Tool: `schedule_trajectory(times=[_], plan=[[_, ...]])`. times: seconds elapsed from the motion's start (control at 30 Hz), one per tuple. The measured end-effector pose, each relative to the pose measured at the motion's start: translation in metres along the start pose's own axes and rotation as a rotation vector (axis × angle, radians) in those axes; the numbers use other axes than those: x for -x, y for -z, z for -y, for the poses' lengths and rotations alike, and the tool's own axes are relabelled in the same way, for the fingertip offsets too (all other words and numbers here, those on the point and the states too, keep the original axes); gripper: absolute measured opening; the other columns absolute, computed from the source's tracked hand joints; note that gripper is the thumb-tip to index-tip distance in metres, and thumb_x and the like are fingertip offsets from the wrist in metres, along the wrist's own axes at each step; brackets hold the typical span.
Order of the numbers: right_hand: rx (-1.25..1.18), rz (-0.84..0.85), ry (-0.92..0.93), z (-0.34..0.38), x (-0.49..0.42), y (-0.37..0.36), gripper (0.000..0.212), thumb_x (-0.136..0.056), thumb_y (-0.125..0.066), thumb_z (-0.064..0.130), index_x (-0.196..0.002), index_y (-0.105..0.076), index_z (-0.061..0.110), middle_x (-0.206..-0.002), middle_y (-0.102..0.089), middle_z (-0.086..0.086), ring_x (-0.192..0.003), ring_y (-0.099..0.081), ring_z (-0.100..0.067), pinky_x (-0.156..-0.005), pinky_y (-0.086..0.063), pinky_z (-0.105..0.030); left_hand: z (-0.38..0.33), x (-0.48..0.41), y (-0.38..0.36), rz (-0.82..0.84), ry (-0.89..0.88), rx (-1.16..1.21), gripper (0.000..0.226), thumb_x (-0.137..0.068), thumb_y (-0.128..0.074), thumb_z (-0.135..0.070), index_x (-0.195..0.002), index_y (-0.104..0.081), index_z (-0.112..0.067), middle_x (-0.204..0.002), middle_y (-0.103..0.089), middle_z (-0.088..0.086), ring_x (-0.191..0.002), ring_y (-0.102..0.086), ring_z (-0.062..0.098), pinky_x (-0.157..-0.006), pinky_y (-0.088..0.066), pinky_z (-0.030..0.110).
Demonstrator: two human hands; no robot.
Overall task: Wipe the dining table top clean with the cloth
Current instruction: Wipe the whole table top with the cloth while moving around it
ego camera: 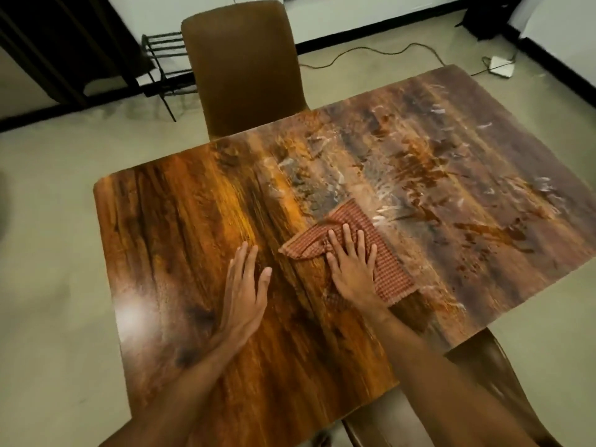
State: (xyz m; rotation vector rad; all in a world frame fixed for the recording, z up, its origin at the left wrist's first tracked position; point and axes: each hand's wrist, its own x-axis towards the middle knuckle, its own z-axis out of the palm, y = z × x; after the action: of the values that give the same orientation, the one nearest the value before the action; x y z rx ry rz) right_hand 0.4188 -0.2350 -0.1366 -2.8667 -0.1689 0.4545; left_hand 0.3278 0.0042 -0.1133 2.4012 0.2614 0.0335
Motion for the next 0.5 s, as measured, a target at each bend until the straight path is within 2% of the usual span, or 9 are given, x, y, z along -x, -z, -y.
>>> schedule_trajectory(times=[0.07, 0.13, 0.2, 0.27, 0.37, 0.43, 0.5], plan=[[0.002, 0.001, 0.028, 0.039, -0.014, -0.002, 0.06, -0.109, -0.017, 0.052, -0.164, 0.003, 0.039, -0.173, 0.015, 0.003, -0.157, 0.016, -0.039, -0.122, 0.01, -0.066, 0.009, -0.021, 0.006, -0.023, 0.025, 0.013, 0.063, -0.103, -0.019, -0.062, -0.157, -0.022, -0.03, -0.168, -0.01, -0.01, -0.154, -0.005, 0.003, -0.125, -0.004, 0.034], [0.058, 0.059, 0.276, 0.076, -0.009, -0.019, 0.061, -0.108, -0.017, 0.053, -0.163, 0.005, 0.039, -0.173, 0.015, 0.002, -0.156, 0.019, -0.039, -0.122, 0.007, -0.069, 0.016, -0.036, 0.009, -0.048, 0.041, 0.012, 0.066, -0.102, -0.018, -0.064, -0.157, -0.023, -0.028, -0.168, -0.012, -0.01, -0.153, -0.006, 0.003, -0.125, -0.006, 0.035], [0.095, 0.077, 0.453, 0.079, -0.022, -0.02, 0.059, -0.109, -0.016, 0.053, -0.163, 0.002, 0.041, -0.173, 0.015, 0.007, -0.158, 0.019, -0.029, -0.124, 0.004, -0.065, 0.024, -0.05, 0.011, -0.072, 0.058, 0.01, 0.066, -0.102, -0.018, -0.064, -0.158, -0.022, -0.029, -0.168, -0.009, -0.012, -0.153, -0.004, 0.001, -0.125, -0.004, 0.034], [0.066, 0.039, 0.356, 0.06, -0.059, -0.004, 0.057, -0.11, -0.016, 0.052, -0.163, 0.0, 0.042, -0.171, 0.018, 0.011, -0.158, 0.017, -0.023, -0.126, 0.005, -0.059, 0.033, -0.065, 0.012, -0.085, 0.063, 0.028, 0.064, -0.103, -0.02, -0.062, -0.158, -0.021, -0.03, -0.168, -0.006, -0.014, -0.154, -0.001, 0.0, -0.125, -0.001, 0.032], [-0.002, 0.0, 0.024, 0.043, -0.096, 0.017, 0.057, -0.11, -0.015, 0.051, -0.164, -0.001, 0.04, -0.171, 0.017, 0.007, -0.158, 0.017, -0.029, -0.124, 0.01, -0.061, 0.042, -0.08, 0.014, -0.097, 0.073, 0.045, 0.064, -0.103, -0.022, -0.061, -0.159, -0.021, -0.029, -0.169, -0.007, -0.012, -0.154, -0.001, 0.0, -0.126, -0.002, 0.035], [0.041, 0.004, 0.068, 0.065, -0.096, 0.013, 0.059, -0.107, -0.007, 0.054, -0.163, 0.005, 0.04, -0.171, 0.019, 0.004, -0.157, 0.02, -0.035, -0.123, 0.013, -0.064, 0.042, -0.087, 0.015, -0.1, 0.085, 0.037, 0.065, -0.103, -0.022, -0.06, -0.159, -0.022, -0.027, -0.169, -0.008, -0.01, -0.154, -0.002, 0.001, -0.127, -0.003, 0.036], [0.102, 0.042, 0.245, 0.083, -0.088, -0.001, 0.06, -0.104, -0.001, 0.055, -0.162, 0.01, 0.042, -0.171, 0.022, 0.005, -0.156, 0.022, -0.033, -0.123, 0.009, -0.065, 0.04, -0.094, 0.012, -0.098, 0.089, 0.005, 0.065, -0.104, -0.022, -0.059, -0.159, -0.022, -0.026, -0.169, -0.008, -0.009, -0.155, -0.002, 0.002, -0.127, -0.003, 0.036]])
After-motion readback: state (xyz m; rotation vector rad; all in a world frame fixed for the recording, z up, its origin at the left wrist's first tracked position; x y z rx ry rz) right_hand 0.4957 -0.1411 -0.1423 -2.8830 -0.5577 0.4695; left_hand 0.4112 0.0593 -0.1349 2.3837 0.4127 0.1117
